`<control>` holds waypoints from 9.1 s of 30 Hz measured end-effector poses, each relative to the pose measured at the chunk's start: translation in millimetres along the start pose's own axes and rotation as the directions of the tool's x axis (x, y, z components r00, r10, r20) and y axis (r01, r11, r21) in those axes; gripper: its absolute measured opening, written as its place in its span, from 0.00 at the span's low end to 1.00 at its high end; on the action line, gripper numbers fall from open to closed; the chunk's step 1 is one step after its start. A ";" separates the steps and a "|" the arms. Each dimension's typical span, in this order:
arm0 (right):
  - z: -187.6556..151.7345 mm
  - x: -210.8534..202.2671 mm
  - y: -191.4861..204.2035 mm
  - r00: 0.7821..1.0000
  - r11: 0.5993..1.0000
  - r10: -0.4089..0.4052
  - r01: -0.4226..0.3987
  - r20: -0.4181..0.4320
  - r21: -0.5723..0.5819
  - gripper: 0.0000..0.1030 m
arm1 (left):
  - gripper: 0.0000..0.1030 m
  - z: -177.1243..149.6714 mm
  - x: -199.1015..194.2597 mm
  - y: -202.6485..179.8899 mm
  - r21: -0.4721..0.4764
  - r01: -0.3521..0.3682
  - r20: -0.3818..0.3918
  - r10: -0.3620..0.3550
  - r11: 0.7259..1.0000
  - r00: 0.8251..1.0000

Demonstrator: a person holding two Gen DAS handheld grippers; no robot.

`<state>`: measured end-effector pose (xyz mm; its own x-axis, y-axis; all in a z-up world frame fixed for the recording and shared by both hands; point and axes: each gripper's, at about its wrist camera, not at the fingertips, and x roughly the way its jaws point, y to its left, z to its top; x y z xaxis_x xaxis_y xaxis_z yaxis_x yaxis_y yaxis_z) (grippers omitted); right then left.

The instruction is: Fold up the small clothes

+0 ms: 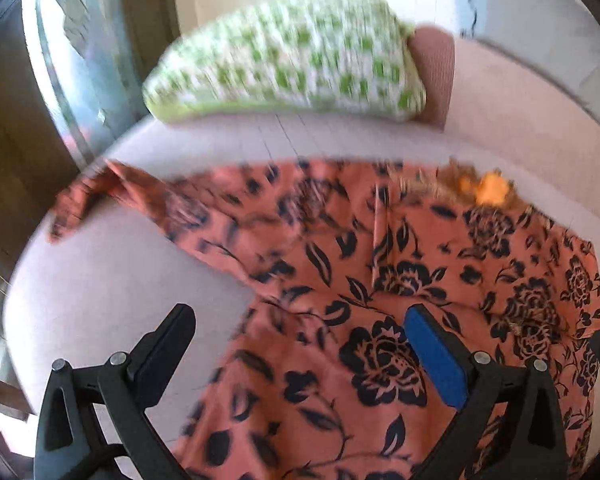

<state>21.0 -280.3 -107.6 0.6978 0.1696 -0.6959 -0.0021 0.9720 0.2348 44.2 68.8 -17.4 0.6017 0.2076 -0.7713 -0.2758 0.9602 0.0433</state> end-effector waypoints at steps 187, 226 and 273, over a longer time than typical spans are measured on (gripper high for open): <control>29.0 86.7 -16.2 0.981 0.992 0.085 -0.067 -0.177 0.106 0.36 | 0.82 50.9 101.2 -12.5 0.085 0.020 -0.224 -0.001 0.996 0.975; 23.4 86.6 6.9 0.991 1.000 -0.026 0.024 -0.130 -0.011 0.47 | 1.00 -4.0 64.7 -96.8 0.214 0.077 -0.148 -0.046 0.974 0.988; -124.7 -163.9 -98.4 0.983 0.998 -0.006 0.017 -0.183 0.059 0.70 | 0.99 -124.8 -97.5 136.0 0.063 0.203 -0.268 -0.179 0.977 0.947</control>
<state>-182.5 -383.5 -101.3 0.5548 0.1908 -0.8098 0.0517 0.9636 0.2625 -145.6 155.9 -15.5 0.4182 -0.0257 -0.9080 -0.0999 0.9922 -0.0741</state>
